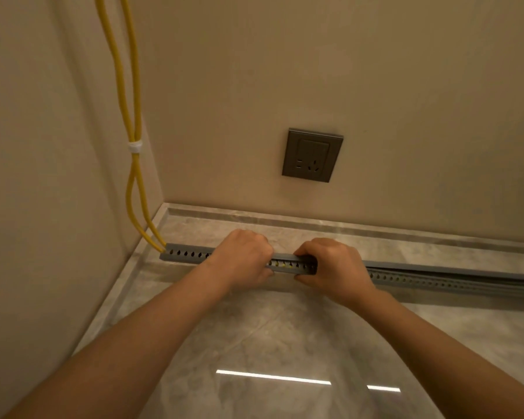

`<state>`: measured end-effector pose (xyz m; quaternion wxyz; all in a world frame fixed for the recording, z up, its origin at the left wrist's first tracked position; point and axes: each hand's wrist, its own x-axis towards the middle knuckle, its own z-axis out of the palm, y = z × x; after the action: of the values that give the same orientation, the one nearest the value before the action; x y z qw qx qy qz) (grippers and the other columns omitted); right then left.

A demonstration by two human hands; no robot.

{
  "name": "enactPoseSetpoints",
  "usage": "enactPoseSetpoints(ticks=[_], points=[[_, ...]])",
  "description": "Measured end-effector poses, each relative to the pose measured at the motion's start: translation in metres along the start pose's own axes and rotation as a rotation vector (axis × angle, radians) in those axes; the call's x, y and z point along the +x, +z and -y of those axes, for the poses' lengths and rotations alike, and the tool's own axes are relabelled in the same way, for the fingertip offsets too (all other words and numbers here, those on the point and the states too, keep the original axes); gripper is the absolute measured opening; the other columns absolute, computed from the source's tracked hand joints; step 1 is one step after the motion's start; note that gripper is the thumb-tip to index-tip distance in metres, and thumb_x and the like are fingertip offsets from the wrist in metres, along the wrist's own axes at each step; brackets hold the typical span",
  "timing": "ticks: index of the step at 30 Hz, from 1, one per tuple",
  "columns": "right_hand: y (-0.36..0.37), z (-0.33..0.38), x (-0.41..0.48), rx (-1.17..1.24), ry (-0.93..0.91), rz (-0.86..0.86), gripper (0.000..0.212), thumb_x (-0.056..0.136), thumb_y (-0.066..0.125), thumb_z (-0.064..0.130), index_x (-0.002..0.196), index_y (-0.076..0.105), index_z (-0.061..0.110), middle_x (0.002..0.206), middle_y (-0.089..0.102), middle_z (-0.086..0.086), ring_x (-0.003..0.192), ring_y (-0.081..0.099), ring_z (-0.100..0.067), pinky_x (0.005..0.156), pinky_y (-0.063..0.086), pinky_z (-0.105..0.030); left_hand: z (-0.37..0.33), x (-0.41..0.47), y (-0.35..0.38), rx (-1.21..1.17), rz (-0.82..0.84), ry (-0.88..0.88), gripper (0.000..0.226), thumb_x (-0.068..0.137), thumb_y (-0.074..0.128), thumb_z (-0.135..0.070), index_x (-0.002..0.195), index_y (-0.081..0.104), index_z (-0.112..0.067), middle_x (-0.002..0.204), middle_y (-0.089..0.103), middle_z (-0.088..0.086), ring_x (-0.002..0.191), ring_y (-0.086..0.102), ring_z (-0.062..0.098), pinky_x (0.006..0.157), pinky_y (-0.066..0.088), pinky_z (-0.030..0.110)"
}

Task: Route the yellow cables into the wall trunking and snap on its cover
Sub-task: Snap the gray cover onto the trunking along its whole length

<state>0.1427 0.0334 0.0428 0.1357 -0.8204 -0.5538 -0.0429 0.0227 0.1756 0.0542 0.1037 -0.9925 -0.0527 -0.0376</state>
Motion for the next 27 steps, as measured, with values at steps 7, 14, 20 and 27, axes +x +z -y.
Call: enactPoseSetpoints(ticks=[7, 14, 20, 27], points=[[-0.007, 0.0, 0.004, -0.166, -0.064, 0.052, 0.03, 0.076, 0.063, 0.037, 0.105, 0.063, 0.028, 0.097, 0.066, 0.007, 0.088, 0.06, -0.017, 0.064, 0.039, -0.027, -0.001, -0.001, 0.0, -0.017, -0.003, -0.002, 0.035, 0.088, 0.051, -0.04, 0.096, 0.065, -0.009, 0.094, 0.065, 0.009, 0.086, 0.059, 0.027, 0.064, 0.029, 0.031], [-0.009, -0.001, 0.01, -0.181, -0.127, 0.074, 0.025, 0.073, 0.064, 0.034, 0.096, 0.066, 0.024, 0.088, 0.068, 0.003, 0.079, 0.062, -0.023, 0.059, 0.031, -0.025, -0.002, -0.004, 0.001, -0.039, -0.03, -0.029, 0.035, 0.088, 0.053, -0.041, 0.094, 0.065, -0.009, 0.092, 0.065, 0.008, 0.083, 0.059, 0.026, 0.064, 0.029, 0.03], [-0.009, -0.004, 0.011, -0.131, -0.126, 0.073, 0.024, 0.071, 0.066, 0.035, 0.093, 0.067, 0.025, 0.085, 0.068, 0.004, 0.076, 0.061, -0.019, 0.059, 0.031, -0.025, -0.014, -0.005, 0.002, -0.109, -0.041, -0.146, 0.025, 0.086, 0.056, -0.031, 0.092, 0.064, -0.009, 0.095, 0.063, 0.008, 0.088, 0.058, 0.026, 0.064, 0.032, 0.031], [-0.008, -0.005, 0.009, -0.063, -0.151, 0.048, 0.022, 0.072, 0.066, 0.033, 0.089, 0.067, 0.019, 0.08, 0.068, 0.0, 0.073, 0.06, -0.022, 0.059, 0.034, -0.027, -0.048, 0.005, 0.0, -0.136, -0.064, -0.199, 0.02, 0.089, 0.054, -0.011, 0.109, 0.059, -0.008, 0.106, 0.06, 0.009, 0.1, 0.055, 0.025, 0.069, 0.038, 0.033]])
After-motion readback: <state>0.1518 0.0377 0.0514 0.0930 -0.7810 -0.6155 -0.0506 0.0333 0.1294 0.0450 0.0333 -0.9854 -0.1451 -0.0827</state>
